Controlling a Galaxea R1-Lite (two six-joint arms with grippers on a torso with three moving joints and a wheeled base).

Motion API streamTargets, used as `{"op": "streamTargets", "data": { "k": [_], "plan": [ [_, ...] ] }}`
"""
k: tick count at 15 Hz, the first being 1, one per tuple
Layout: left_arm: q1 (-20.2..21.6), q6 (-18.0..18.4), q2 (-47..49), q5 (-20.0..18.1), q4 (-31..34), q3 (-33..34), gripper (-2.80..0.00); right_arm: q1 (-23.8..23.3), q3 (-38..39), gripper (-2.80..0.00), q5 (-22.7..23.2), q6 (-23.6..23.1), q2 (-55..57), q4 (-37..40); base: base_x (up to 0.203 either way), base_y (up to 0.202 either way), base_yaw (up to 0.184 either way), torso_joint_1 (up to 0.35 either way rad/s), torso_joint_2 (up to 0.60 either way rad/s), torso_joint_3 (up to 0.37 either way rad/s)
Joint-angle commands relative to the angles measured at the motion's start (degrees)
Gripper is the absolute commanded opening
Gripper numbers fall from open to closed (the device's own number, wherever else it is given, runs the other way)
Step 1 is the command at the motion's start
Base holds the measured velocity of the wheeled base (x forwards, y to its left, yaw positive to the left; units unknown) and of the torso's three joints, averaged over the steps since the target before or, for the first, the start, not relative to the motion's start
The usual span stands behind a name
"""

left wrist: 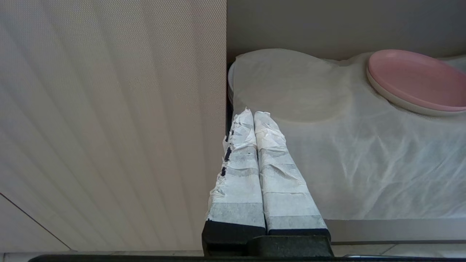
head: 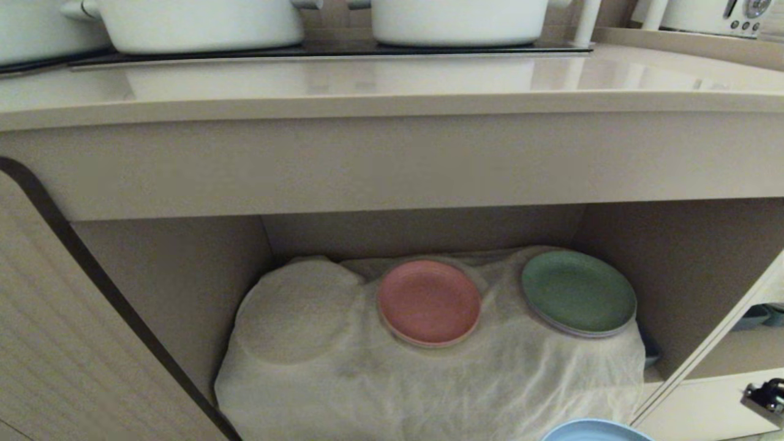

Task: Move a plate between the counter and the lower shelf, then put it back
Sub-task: Put the plate in the cupboard

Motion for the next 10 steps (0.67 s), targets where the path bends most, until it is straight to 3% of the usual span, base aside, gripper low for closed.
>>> {"op": "streamTargets", "data": {
  "k": [1, 10],
  "plan": [
    [0.0, -0.1, 0.0, 0.0, 0.0, 0.0, -2.80, 0.0, -0.3, -2.80, 0.1, 0.1, 0.1, -0.1, 0.000, 0.000, 0.000, 0.000, 0.00, 0.000],
    [0.0, -0.1, 0.0, 0.0, 0.0, 0.0, -2.80, -0.3, -1.1, -2.80, 0.1, 0.4, 0.4, -0.1, 0.000, 0.000, 0.000, 0.000, 0.00, 0.000]
  ]
}}
